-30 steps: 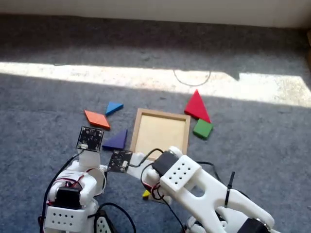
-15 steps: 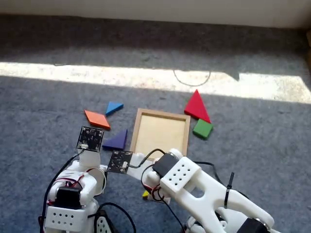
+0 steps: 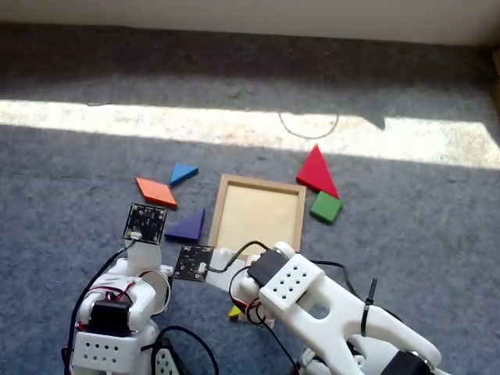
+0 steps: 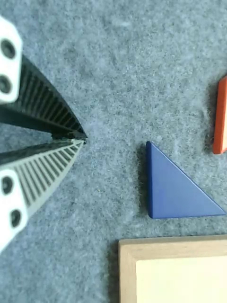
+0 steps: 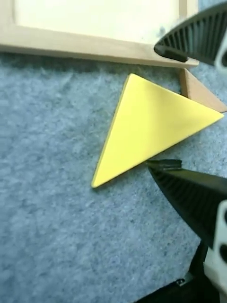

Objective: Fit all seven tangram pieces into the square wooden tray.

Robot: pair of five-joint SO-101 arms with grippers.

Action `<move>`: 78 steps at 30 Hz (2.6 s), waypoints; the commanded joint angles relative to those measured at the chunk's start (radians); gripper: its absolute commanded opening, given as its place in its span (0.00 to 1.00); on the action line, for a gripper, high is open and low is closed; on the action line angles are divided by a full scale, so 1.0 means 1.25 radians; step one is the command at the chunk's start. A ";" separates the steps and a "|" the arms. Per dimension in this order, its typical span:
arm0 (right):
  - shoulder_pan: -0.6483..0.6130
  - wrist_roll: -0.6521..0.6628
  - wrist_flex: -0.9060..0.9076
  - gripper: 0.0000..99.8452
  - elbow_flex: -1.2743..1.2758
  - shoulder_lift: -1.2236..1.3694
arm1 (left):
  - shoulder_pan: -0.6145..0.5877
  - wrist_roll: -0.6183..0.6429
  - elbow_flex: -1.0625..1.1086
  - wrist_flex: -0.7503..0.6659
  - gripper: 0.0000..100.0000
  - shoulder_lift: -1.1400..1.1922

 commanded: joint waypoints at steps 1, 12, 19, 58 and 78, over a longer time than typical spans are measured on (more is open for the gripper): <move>0.010 -0.033 -0.014 0.32 -0.009 -0.033 | -0.007 -0.006 0.017 0.005 0.01 -0.020; -0.001 -0.029 -0.007 0.32 0.001 -0.085 | -0.184 -0.002 -0.025 0.010 0.01 -0.020; -0.052 0.015 0.048 0.35 0.087 -0.230 | -0.404 -0.007 -0.075 0.009 0.01 -0.020; 0.083 0.102 -0.089 0.20 0.012 0.133 | -0.419 -0.004 -0.031 -0.029 0.01 -0.020; 0.192 -0.268 -0.123 0.20 -0.199 0.050 | -0.419 -0.004 -0.030 -0.032 0.01 -0.020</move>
